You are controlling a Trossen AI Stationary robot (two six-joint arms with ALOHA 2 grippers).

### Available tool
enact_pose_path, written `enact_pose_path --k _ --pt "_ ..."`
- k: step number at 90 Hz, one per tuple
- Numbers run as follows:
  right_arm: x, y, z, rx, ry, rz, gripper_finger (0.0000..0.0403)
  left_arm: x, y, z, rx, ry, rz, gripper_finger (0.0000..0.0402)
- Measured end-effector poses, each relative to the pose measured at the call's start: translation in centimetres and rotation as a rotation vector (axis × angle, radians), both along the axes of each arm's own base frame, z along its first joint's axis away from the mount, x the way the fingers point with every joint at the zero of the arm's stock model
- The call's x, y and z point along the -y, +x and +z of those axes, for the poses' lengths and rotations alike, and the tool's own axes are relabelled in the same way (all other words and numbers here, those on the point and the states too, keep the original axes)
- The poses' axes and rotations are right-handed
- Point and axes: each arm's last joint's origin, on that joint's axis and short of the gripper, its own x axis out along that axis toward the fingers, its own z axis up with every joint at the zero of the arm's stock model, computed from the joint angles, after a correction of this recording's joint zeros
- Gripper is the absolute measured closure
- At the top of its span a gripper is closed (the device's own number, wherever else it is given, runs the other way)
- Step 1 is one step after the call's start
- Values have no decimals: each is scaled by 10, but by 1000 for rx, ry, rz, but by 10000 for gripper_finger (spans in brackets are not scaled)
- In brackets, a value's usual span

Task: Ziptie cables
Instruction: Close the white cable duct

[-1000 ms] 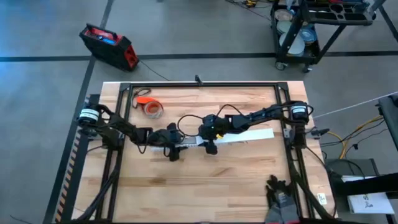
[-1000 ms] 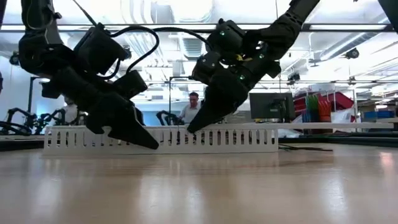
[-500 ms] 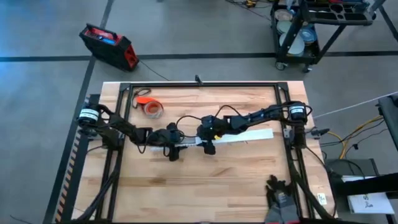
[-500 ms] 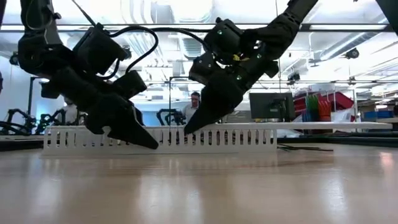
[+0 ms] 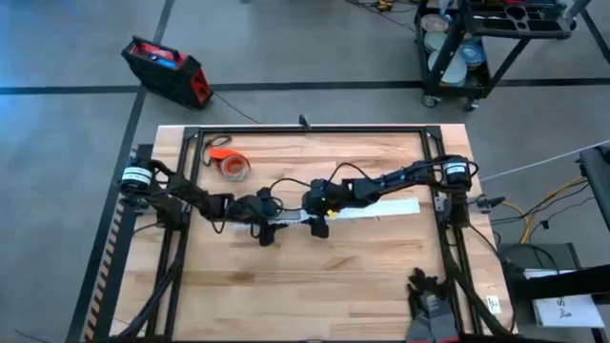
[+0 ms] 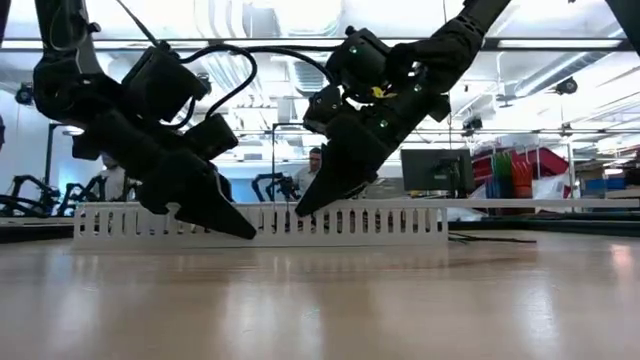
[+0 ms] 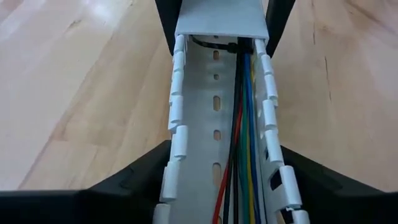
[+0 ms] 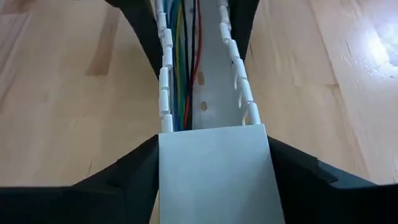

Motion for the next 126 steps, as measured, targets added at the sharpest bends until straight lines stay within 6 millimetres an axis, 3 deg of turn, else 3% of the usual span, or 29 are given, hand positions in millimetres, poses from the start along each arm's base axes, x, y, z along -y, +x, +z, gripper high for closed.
enact_pose_path --k 13,37,48,82,105,126 --pt "-1 1 1 2 -34 37 173 0 -1 -1 -9 -1 -7 177" --pt "-1 -7 22 4 -99 81 109 -1 -2 -3 -38 -27 14 174" --pt "-1 -8 22 3 -98 80 100 -1 -2 -3 -38 -31 16 172" --pt "-1 -9 18 -4 -83 73 186 -1 -3 -3 -40 -46 25 172" --pt "-1 -8 20 15 -76 65 193 -1 -2 -2 -27 -50 26 180" --pt "-3 -8 20 17 -77 79 240 -1 -2 -2 -27 -49 25 171"
